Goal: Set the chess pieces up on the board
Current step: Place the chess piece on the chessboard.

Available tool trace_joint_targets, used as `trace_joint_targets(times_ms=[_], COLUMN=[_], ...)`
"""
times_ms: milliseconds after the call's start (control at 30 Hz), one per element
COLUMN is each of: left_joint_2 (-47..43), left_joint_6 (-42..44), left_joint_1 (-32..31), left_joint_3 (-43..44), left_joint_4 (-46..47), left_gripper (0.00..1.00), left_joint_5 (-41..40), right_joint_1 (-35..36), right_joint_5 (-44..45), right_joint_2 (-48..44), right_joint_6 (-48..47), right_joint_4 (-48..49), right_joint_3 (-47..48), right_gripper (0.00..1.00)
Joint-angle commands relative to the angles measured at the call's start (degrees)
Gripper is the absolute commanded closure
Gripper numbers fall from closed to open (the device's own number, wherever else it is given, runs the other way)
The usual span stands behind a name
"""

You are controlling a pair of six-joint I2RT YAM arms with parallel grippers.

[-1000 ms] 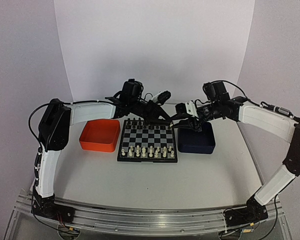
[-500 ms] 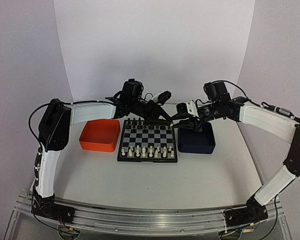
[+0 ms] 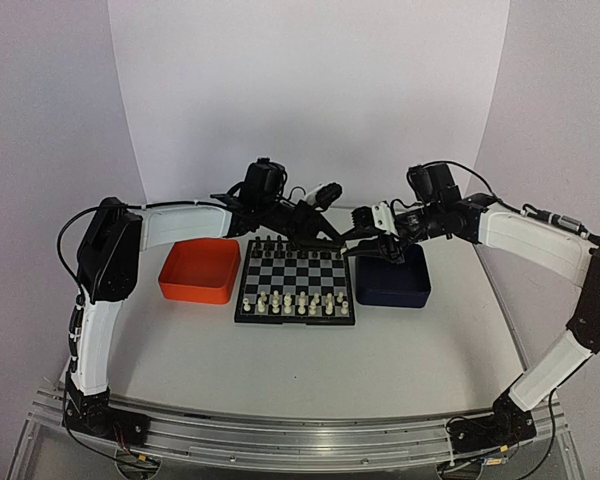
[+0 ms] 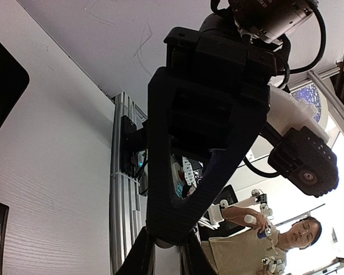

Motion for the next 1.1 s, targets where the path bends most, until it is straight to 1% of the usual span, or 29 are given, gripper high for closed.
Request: trace_joint_targets(times_ms=[0, 333, 433, 533, 667, 800, 933, 1000, 1067], left_joint_2=[-1.5, -0.1, 0.0, 0.0, -0.6, -1.1, -1.0, -1.1, -1.3], left_joint_6=[-0.8, -0.9, 0.5, 0.7, 0.8, 1.4, 0.5, 0.1, 0.2], left_joint_1=[0.3, 0.2, 0.1, 0.0, -0.1, -0.1, -0.1, -0.1, -0.1], left_joint_3=[4.2, 6.0, 6.9, 7.1, 6.4, 5.4, 4.8, 4.4, 4.1], left_joint_4=[-0.6, -3.0, -6.1, -6.3, -5.1, -3.5, -0.8, 0.5, 0.9], left_gripper=[0.87, 0.87, 0.84, 0.80, 0.88, 0.91, 0.95, 0.99, 1.00], left_joint_5=[-2.7, -4.2, -5.3, -5.5, -5.5, -6.5, -6.9, -7.0, -7.4], right_joint_1=[2.1, 3.8, 4.1, 4.3, 4.5, 4.5, 4.5, 4.5, 4.5], right_joint_5=[0.4, 3.2, 3.9, 3.6, 3.3, 3.7, 2.6, 2.3, 1.8], right_joint_2=[1.2, 2.5, 3.1, 3.5, 3.7, 3.5, 2.9, 2.7, 2.6], right_joint_6=[-2.4, -3.7, -3.8, -3.7, -3.3, -1.1, -0.9, -0.5, -0.2], right_joint_4=[-1.5, -1.8, -1.8, -1.8, -1.2, 1.4, 1.8, 1.8, 1.8], right_joint_3=[0.6, 1.6, 2.0, 2.3, 2.7, 2.5, 1.8, 1.6, 1.2], right_gripper=[0.80, 0.79, 0.79, 0.79, 0.78, 0.78, 0.78, 0.78, 0.77])
